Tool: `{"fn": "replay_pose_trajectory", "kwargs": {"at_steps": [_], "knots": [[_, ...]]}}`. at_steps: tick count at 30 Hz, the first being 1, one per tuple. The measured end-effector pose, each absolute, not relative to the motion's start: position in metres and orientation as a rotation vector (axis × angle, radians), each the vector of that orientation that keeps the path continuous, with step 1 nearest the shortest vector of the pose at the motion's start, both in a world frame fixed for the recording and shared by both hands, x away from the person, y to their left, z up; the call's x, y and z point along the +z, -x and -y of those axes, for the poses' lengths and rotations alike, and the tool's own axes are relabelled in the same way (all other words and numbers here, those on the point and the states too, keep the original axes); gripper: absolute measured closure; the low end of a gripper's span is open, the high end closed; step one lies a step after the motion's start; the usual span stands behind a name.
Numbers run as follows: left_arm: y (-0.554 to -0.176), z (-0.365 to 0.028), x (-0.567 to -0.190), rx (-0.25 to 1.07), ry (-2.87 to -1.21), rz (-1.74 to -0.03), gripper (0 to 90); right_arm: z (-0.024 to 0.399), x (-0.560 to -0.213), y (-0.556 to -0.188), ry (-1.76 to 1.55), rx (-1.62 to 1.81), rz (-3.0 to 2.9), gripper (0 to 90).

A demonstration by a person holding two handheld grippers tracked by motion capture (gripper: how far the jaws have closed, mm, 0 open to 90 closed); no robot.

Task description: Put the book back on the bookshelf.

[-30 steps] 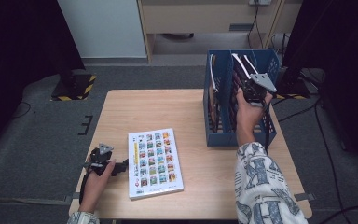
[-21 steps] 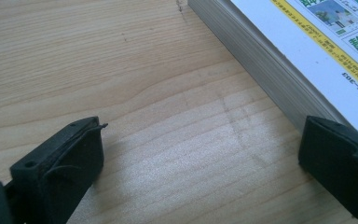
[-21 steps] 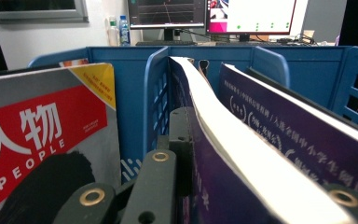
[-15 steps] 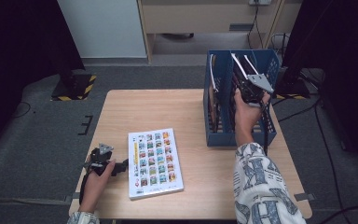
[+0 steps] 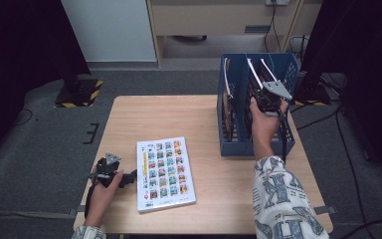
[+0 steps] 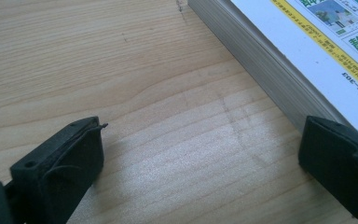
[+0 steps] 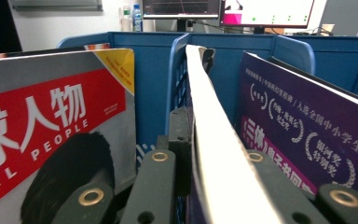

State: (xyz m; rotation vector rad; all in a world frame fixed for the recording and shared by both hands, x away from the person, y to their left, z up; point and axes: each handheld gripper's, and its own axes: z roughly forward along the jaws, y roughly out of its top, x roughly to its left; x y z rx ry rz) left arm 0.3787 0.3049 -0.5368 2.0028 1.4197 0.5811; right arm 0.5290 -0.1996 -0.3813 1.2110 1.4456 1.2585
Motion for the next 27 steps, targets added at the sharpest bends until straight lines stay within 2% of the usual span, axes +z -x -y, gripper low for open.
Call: {"fn": "replay_pose_trajectory", "kwargs": {"at_steps": [12, 16, 27], "knots": [[-0.3787, -0.3049, -0.5368, 0.581, -2.003, -1.42, 0.0, 0.1994, -0.3882, -0.5223, -1.238, 1.27, -1.514, 76.7], [-0.3787, -0.3049, -0.5368, 0.581, -2.003, -1.42, 0.0, 0.1999, -0.3893, -0.5209, -1.236, 1.272, -1.516, 82.0], [-0.3788, -0.3049, -0.5368, 0.581, -2.003, -1.42, 0.0, 0.2027, -0.3891, -0.5253, -1.232, 1.263, -1.466, 82.8]]}}
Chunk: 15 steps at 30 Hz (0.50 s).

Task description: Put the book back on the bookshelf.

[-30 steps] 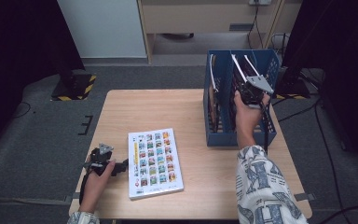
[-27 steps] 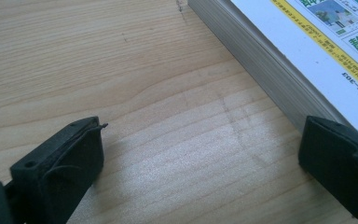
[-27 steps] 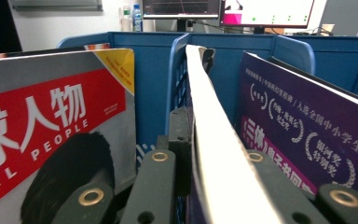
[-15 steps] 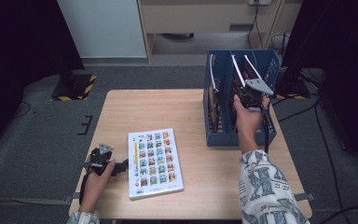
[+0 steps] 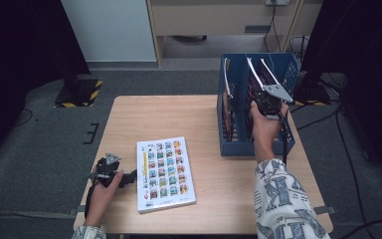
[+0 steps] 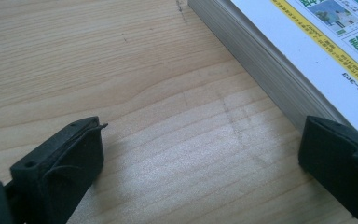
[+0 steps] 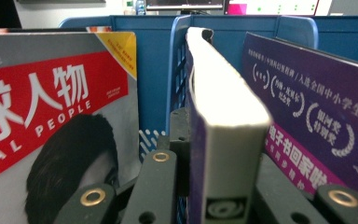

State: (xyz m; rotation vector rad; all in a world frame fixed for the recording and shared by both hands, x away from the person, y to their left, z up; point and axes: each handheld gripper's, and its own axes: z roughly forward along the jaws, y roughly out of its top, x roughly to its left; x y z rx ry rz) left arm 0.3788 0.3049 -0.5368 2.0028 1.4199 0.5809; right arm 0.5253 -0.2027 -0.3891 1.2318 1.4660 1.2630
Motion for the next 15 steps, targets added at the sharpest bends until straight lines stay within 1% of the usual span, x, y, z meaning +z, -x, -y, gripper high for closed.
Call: {"fn": "replay_pose_trajectory", "kwargs": {"at_steps": [6, 15], "knots": [[-0.379, -0.3049, -0.5368, 0.58, -2.003, -1.419, 0.0, 0.2051, -0.3903, -0.5318, -1.239, 1.287, -1.406, 82.8], [-0.3792, -0.3048, -0.5368, 0.581, -2.003, -1.42, 0.0, 0.207, -0.394, -0.532, -1.223, 1.277, -1.419, 82.6]]}}
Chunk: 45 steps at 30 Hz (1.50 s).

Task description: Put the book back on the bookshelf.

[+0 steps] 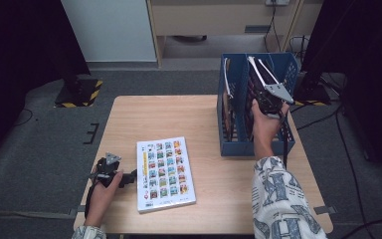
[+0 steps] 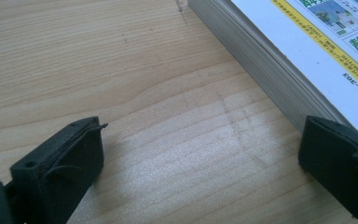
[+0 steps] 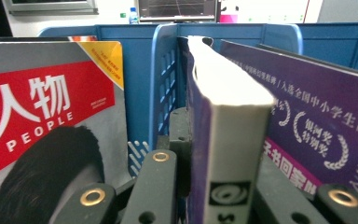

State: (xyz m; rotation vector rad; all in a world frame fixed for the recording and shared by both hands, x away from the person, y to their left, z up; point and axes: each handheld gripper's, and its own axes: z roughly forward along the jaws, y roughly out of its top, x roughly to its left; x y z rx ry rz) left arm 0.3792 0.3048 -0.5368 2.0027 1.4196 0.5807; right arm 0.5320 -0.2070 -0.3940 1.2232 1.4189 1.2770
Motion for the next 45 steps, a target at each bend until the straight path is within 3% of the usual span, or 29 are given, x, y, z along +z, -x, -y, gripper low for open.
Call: {"fn": "replay_pose_trajectory", "kwargs": {"at_steps": [12, 23, 33, 45], "knots": [[-0.379, -0.305, -0.537, 0.581, -2.003, -1.42, 0.0, 0.198, -0.393, -0.528, -1.2, 1.282, -1.49, 76.3], [-0.379, -0.305, -0.537, 0.582, -2.003, -1.42, 0.0, 0.199, -0.395, -0.517, -1.23, 1.295, -1.506, 50.6], [-0.379, -0.305, -0.537, 0.583, -2.002, -1.421, 0.0, 0.203, -0.398, -0.498, -1.234, 1.296, -1.534, 34.5], [-0.379, -0.305, -0.537, 0.584, -2.002, -1.422, 0.0, 0.213, -0.406, -0.473, -1.242, 1.289, -1.554, 31.1]]}}
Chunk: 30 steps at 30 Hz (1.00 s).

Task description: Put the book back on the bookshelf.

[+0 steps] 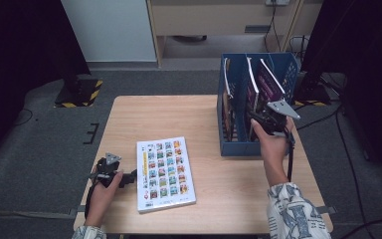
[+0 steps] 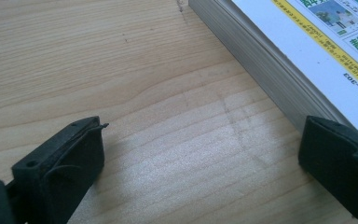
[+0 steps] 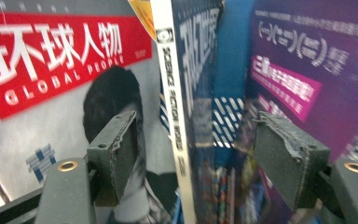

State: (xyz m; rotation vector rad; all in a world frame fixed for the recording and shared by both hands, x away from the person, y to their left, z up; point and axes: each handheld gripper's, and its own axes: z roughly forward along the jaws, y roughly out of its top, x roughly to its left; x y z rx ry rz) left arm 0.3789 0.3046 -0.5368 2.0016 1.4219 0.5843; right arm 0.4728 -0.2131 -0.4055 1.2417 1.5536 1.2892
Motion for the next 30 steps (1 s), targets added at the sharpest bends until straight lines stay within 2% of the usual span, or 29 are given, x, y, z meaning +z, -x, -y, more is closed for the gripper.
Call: {"fn": "replay_pose_trajectory", "kwargs": {"at_steps": [8, 11, 17, 30], "knots": [[-0.379, -0.304, -0.537, 0.585, -2.001, -1.423, 0.0, 0.224, -0.406, -0.458, -1.234, 1.322, -1.536, 34.0], [-0.379, -0.304, -0.537, 0.585, -2.001, -1.423, 0.0, 0.229, -0.405, -0.453, -1.229, 1.321, -1.534, 40.8], [-0.379, -0.304, -0.537, 0.586, -2.001, -1.424, 0.0, 0.236, -0.403, -0.445, -1.214, 1.301, -1.502, 47.9], [-0.379, -0.304, -0.537, 0.585, -2.0, -1.424, 0.0, 0.251, -0.405, -0.45, -1.286, 1.26, -1.436, 46.1]]}}
